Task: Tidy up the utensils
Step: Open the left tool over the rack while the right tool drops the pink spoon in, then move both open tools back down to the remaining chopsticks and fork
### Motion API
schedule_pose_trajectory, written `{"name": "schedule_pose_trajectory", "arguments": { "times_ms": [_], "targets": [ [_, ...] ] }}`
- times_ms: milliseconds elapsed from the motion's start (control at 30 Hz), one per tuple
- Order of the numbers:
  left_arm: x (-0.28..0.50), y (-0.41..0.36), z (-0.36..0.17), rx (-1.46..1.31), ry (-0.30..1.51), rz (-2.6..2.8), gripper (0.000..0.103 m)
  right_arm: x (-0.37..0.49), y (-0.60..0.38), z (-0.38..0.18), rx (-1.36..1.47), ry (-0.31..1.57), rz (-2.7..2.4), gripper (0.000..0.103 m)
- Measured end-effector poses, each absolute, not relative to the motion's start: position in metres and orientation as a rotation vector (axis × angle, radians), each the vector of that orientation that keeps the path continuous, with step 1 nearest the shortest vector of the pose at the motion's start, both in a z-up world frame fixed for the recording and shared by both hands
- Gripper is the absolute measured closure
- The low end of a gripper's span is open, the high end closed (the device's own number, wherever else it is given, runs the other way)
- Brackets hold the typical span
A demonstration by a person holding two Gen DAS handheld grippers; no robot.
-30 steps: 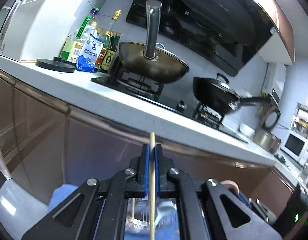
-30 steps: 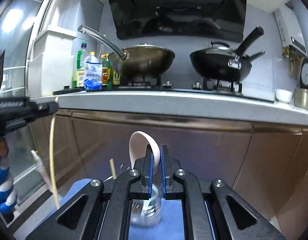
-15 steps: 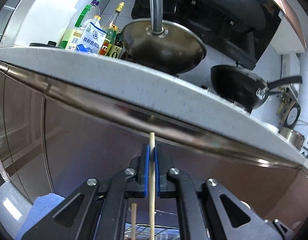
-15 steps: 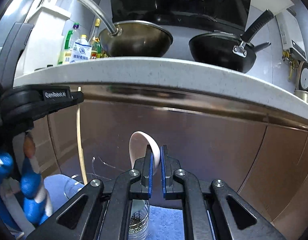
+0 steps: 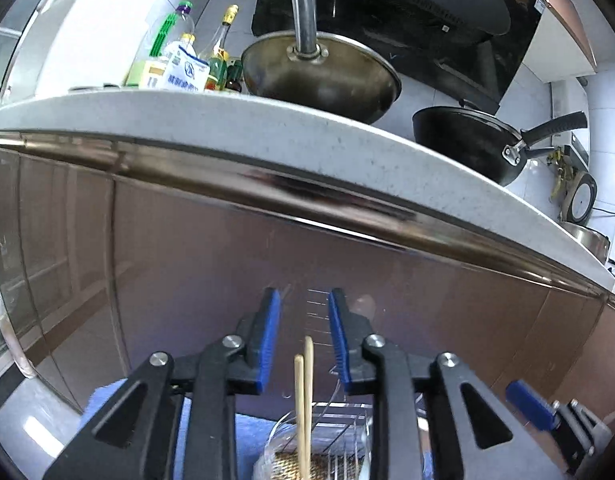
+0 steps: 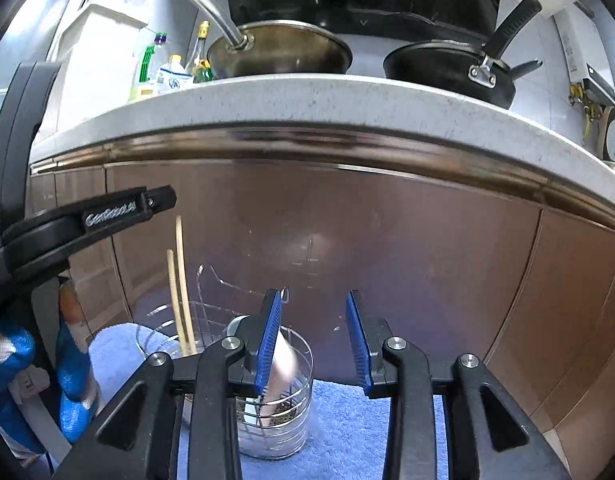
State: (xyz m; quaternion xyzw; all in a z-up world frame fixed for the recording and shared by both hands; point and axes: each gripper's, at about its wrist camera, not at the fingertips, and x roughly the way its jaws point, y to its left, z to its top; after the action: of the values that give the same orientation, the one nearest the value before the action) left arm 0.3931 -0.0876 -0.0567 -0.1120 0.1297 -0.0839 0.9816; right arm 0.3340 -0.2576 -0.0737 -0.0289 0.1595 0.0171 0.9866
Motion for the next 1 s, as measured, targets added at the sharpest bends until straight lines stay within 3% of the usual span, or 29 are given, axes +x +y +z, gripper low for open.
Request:
{"name": "schedule_pose_trajectory", "arguments": {
  "times_ms": [433,700,1000],
  "targets": [
    [0.321,-0.035,-0.014,-0.167,0.449,-0.154,0.078,0.266,-0.267,-0.026,-0.008,0.312,0.045,0.068],
    [0.251,-0.003,0.013,-0.135,0.457,-0.152,0.078,0.205,-0.26,0.01,-0.014,0.272,0.061,0.068],
    [0.189,0.022,0.009,-0.14,0.553,-0.172,0.078,0.145,-0.245,0.02,-0.025,0.285,0.093,0.068]
  ]
}}
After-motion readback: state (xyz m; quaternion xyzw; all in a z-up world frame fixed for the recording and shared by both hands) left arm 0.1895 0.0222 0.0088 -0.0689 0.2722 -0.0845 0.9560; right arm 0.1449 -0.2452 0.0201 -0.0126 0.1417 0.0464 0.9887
